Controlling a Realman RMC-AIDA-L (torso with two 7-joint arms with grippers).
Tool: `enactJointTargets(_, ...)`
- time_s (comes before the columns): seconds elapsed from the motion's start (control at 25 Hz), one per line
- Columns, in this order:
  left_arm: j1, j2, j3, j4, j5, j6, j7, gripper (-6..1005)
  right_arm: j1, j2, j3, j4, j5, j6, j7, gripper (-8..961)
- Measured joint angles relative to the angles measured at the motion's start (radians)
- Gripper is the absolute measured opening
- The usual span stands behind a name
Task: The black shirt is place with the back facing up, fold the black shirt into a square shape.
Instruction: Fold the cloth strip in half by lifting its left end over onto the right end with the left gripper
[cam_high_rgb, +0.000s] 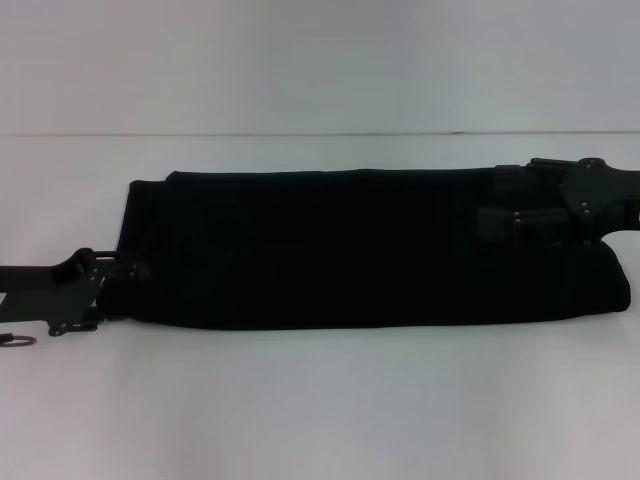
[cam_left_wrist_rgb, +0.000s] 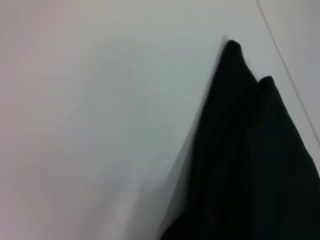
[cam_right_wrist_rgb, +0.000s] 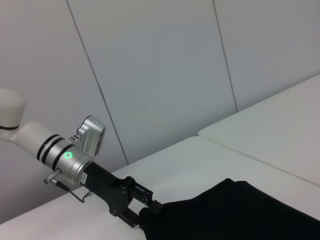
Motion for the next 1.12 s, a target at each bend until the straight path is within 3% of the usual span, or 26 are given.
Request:
enactJointTargets(0.2, -0.003, 0.000, -0.001, 0.000, 0.001, 0.001, 0.025, 607, 0.001, -0.001, -0.005, -0.001, 0.007, -0.001, 0.000, 928)
enactJointTargets(0.64, 0.004, 0.000, -0.004, 0.000, 0.002, -0.008, 0.051, 400, 0.001, -0.001, -0.008, -0.002, 0.009, 0.005, 0.000, 928)
enactJointTargets(0.76, 0.005, 0.000, -0.006, 0.000, 0.002, -0.009, 0.064, 280, 0.002, 0.001, -0.009, -0.002, 0.009, 0.006, 0.000, 928)
enactJointTargets(0.88, 0.010, -0.001, -0.007, 0.000, 0.001, -0.009, 0.115, 161, 0.002, 0.003, -0.008, -0.001, 0.009, 0.008, 0.000, 928)
enactJointTargets(1.12, 0.035, -0.004, -0.073, 0.011, -0.009, 0.012, 0.287, 39, 0.002, 0.013, -0.004, 0.006, 0.037, 0.027, 0.001, 928)
